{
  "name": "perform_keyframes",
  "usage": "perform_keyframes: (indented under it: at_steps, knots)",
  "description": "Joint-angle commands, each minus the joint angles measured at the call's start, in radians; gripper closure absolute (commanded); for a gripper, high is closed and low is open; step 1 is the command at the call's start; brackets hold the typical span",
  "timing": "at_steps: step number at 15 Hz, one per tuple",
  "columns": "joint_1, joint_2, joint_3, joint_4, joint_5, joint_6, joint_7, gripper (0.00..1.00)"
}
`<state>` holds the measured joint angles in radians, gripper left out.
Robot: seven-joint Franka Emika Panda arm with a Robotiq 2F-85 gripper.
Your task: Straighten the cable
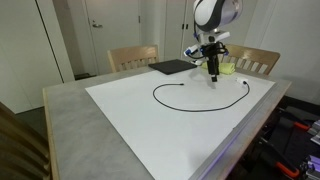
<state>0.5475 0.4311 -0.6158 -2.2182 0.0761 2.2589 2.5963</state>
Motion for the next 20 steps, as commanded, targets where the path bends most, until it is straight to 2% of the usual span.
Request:
perform_keyframes:
  at_steps: [1, 2, 3, 8, 10, 11, 16, 20]
  knots:
    - [-0.105, -0.081, 0.186, -0.063, -0.044, 0.139, 0.023, 0.00]
    - [0.011, -0.045, 0.099, -0.067, 0.038, 0.169, -0.032, 0.00]
    - [-0.013, -0.021, 0.099, -0.026, 0.005, 0.104, 0.006, 0.00]
    - [-0.007, -0.019, 0.097, -0.029, 0.008, 0.110, 0.008, 0.00]
    - [-0.021, -0.007, 0.107, -0.022, 0.014, 0.124, -0.035, 0.00]
    - [-0.159, -0.027, 0.236, -0.008, -0.074, 0.134, -0.008, 0.00]
    - [-0.319, 0.027, 0.394, 0.077, -0.181, 0.209, -0.205, 0.00]
    - [-0.387, 0.057, 0.471, 0.118, -0.182, 0.271, -0.399, 0.00]
